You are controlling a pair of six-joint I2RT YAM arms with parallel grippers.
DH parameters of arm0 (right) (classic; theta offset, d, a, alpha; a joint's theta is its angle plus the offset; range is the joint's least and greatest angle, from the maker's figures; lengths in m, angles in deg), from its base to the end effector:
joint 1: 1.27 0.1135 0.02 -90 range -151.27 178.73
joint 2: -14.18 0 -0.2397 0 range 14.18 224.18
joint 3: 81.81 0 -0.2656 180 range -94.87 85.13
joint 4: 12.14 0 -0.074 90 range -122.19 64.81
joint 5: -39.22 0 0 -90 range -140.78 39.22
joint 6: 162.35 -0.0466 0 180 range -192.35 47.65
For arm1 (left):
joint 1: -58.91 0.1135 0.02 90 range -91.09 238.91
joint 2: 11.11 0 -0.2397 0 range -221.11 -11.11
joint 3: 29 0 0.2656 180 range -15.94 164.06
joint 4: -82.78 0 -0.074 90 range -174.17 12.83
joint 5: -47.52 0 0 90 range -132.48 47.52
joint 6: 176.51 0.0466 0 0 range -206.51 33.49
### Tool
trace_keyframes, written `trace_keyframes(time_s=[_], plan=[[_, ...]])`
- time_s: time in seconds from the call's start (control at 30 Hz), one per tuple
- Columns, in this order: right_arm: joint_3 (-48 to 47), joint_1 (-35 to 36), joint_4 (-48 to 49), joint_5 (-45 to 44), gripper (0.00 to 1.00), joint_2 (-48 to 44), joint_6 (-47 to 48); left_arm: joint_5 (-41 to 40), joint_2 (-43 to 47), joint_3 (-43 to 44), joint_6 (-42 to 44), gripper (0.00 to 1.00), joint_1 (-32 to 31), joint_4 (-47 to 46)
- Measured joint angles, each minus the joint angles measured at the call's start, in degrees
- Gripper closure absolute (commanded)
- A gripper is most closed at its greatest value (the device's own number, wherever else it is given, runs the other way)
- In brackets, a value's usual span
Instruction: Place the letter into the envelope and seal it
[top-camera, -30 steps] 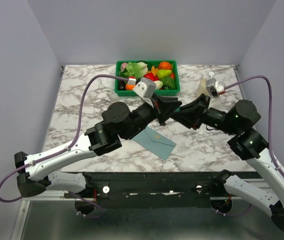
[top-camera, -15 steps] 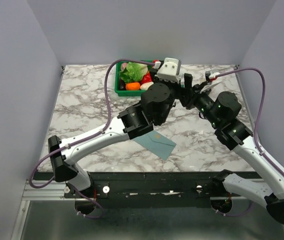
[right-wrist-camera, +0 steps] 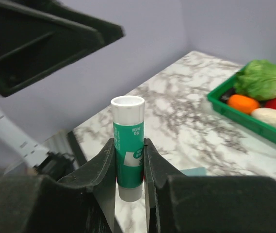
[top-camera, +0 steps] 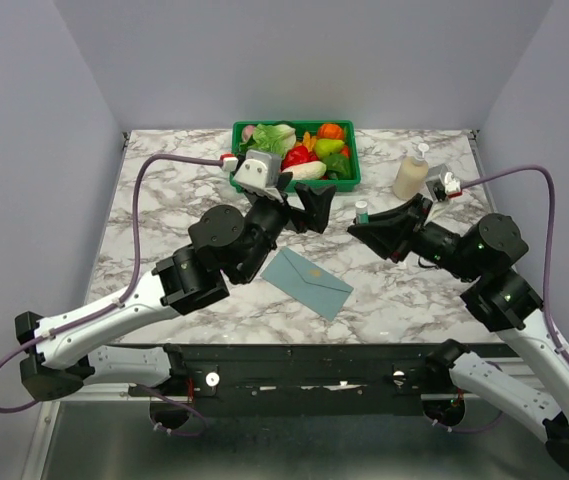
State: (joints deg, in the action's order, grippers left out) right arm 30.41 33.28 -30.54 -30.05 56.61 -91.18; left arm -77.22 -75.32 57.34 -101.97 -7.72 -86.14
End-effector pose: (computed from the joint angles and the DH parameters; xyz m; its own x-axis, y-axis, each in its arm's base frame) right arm 0.1552 0.1269 0.4032 -0.1703 0.2493 -0.9533 -0.8081 0.5183 0.2799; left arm 0.1323 -0.2391 0.4509 -0.0687 -0.3933 -0.9168 0.5335 0.7621 -0.3669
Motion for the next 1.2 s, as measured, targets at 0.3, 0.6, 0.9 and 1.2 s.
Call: trace_keyframes(time_s=[0.3, 0.6, 0.9, 1.2], plan=[[-0.02, 0.00, -1.88, 15.96, 0.99, 0.07, -2.60, 9.29, 0.83, -6.03, -2.95, 0.05, 0.04, -0.50], [-0.07, 0.02, -1.99, 20.65, 0.99, -0.59, -2.80, 19.32, 5.25, -12.94, -8.13, 0.04, 0.31, -8.87], [0.00, 0.00, -2.47, 21.49, 0.99, -0.46, -2.80, 21.99, 8.00, -14.84, -12.35, 0.06, 0.17, -14.21], [0.00, 0.00, -2.49, 22.21, 0.99, -0.28, -2.80, 29.75, 3.91, -14.64, -16.00, 0.25, 0.15, -16.85]])
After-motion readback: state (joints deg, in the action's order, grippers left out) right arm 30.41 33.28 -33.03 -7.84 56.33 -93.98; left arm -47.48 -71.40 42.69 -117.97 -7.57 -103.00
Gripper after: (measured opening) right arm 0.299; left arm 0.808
